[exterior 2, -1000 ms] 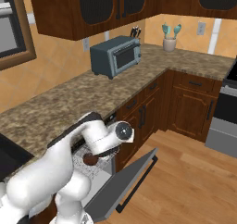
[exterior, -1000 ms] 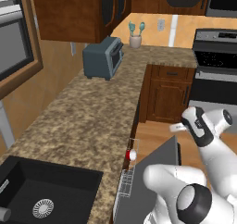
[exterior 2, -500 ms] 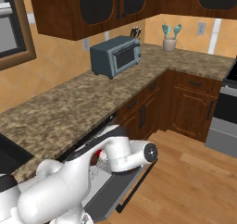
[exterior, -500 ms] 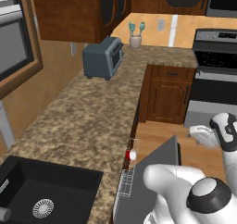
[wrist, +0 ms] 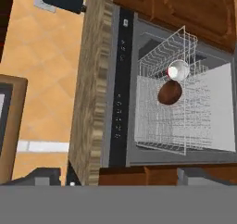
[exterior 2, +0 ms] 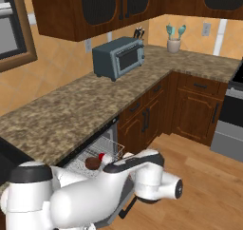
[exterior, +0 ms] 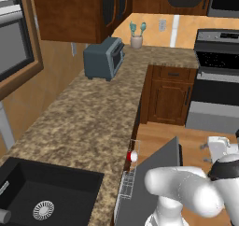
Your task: Pick up the cup and bowl from the counter, place them in the dishwasher, and close the dishwasher door.
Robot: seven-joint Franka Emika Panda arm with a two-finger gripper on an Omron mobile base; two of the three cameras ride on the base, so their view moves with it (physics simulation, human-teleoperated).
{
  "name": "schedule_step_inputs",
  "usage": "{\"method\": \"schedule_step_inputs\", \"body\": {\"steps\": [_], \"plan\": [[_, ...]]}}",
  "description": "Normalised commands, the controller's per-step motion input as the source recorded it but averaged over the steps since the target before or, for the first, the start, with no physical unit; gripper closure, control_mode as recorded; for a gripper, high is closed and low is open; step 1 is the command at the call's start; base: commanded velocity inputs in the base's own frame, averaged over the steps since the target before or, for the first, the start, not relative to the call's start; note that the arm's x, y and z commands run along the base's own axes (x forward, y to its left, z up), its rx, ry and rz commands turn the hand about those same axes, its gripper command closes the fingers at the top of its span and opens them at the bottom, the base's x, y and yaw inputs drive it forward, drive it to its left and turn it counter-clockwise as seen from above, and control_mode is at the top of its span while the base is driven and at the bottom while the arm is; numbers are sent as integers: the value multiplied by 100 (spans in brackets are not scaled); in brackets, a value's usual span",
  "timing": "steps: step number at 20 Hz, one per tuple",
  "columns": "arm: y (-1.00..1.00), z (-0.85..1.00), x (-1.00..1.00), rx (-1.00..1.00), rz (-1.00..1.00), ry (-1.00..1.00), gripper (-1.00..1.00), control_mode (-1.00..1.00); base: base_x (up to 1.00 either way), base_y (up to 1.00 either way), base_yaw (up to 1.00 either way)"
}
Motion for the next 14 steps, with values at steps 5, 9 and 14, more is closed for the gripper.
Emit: {"method": "schedule_step_inputs", "body": {"steps": [5,9,14], "plan": [[-28,-91,0,51,0,0,-100,-100,0,0,0],[-41,-69,0,43,0,0,-100,-100,0,0,0],[-53,-40,0,28,0,0,-100,-100,0,0,0]]}}
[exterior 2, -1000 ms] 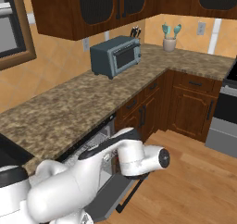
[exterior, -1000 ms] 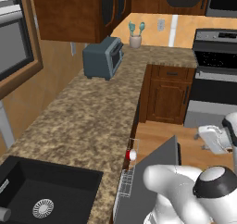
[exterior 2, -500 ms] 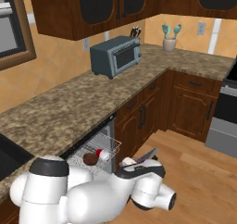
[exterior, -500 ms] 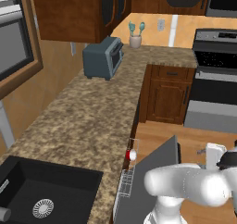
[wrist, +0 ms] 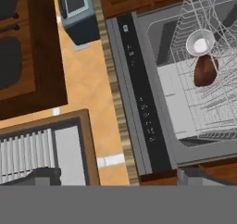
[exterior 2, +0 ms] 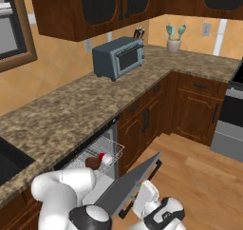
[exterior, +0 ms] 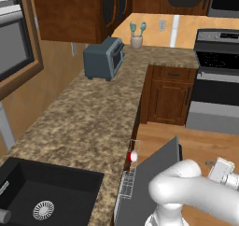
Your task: Pick up the cup and bowl from the counter, place them in the dishwasher, and close the dishwasher door.
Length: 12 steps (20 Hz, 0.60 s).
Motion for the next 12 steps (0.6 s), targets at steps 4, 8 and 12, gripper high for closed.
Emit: {"method": "schedule_step_inputs", "body": {"steps": [4,8,12], "plan": [[-17,-58,11,3,0,-1,-100,-100,0,0,0],[-21,-71,34,6,3,-5,-100,-100,0,0,0],[-8,-69,52,12,9,-10,-100,-100,0,0,0]]}}
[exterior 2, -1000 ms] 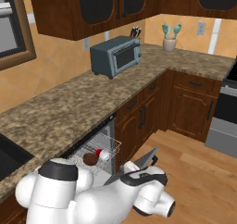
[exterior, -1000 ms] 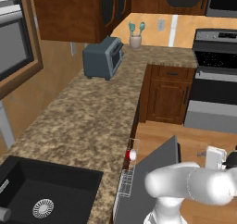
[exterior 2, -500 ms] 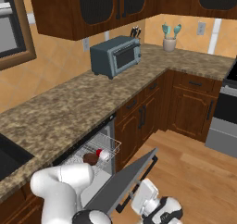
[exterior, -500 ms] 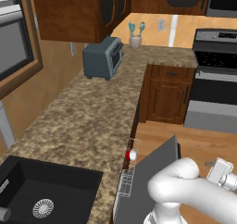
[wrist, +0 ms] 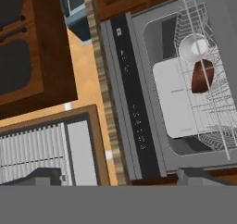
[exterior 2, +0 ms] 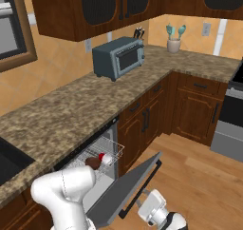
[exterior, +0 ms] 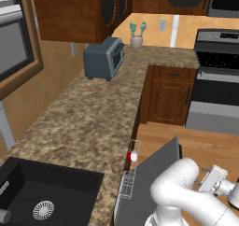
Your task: Pick up the cup and bowl from the counter, place them in the dishwasher, and close the dishwasher door.
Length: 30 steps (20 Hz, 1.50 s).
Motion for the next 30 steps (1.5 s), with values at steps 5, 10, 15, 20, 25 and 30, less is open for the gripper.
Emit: {"method": "schedule_step_inputs", "body": {"steps": [5,10,15,20,25,30], "plan": [[-7,-78,76,15,11,-1,-100,-100,0,0,0],[-56,-95,54,12,5,0,-100,-100,0,0,0],[-55,-100,48,3,0,-1,-100,-100,0,0,0],[-6,-100,56,-2,-2,-2,-100,-100,0,0,0],[-1,-100,46,-7,-12,-1,-100,-100,0,0,0],[3,-96,10,-1,-6,-14,-100,-100,0,0,0]]}}
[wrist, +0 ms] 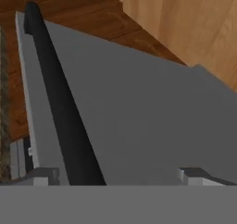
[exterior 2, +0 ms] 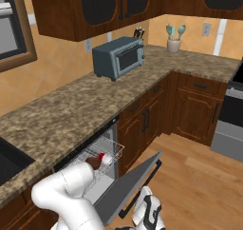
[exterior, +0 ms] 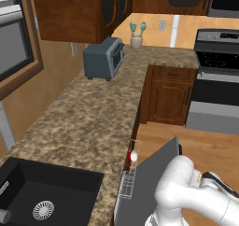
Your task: Pick up the cup and bowl from the counter, place them in the dishwasher, and close the dishwasher door.
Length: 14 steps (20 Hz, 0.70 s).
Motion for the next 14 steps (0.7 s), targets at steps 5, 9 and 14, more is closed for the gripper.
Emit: {"method": "schedule_step_inputs", "body": {"steps": [5,9,14], "plan": [[75,-26,1,18,0,-34,-100,-100,0,0,0],[100,6,0,25,2,-26,-100,-100,0,0,0],[100,30,12,7,0,-10,-100,-100,0,0,0]]}}
